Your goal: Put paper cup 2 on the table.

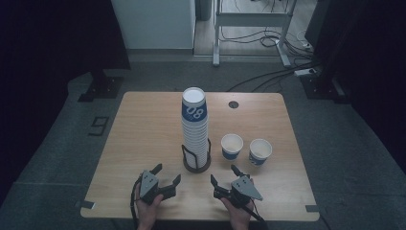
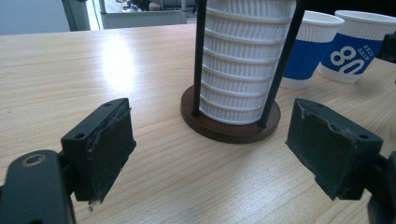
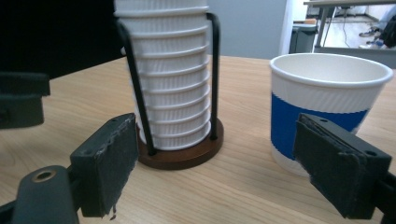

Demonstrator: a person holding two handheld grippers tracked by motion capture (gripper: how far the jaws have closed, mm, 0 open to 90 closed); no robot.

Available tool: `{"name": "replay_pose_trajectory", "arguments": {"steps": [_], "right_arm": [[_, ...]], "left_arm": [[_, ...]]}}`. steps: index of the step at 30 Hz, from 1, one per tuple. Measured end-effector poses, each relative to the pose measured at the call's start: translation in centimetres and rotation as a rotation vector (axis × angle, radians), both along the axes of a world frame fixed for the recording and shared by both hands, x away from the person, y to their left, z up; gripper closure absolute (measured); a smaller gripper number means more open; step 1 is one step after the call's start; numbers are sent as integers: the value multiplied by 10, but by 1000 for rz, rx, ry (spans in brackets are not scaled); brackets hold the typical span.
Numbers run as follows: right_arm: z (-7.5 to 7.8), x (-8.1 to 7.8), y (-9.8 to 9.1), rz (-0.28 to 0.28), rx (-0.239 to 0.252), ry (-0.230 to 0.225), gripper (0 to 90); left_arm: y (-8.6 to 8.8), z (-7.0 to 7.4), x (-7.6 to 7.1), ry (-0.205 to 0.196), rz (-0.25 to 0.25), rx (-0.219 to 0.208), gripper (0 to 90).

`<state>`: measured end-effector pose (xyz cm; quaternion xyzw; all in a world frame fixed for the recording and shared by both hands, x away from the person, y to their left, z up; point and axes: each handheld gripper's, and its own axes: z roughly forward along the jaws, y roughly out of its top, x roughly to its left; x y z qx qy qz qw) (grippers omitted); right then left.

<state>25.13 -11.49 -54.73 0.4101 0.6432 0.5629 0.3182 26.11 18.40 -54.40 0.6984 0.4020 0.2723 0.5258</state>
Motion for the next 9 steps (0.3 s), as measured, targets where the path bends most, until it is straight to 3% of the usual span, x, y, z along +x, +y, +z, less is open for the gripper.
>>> {"name": "replay_pose_trajectory", "arguments": {"steps": [4,6,9], "right_arm": [[-4,-3,4,6,2,-34,136],[-4,-2,4,2,4,-20,134],[-4,-1,4,-6,-11,-16,132]], "left_arm": [[0,0,0,-9,2,-11,143],[-1,0,0,-10,-6,-9,143],[3,-1,1,-4,-28,-48,142]]}}
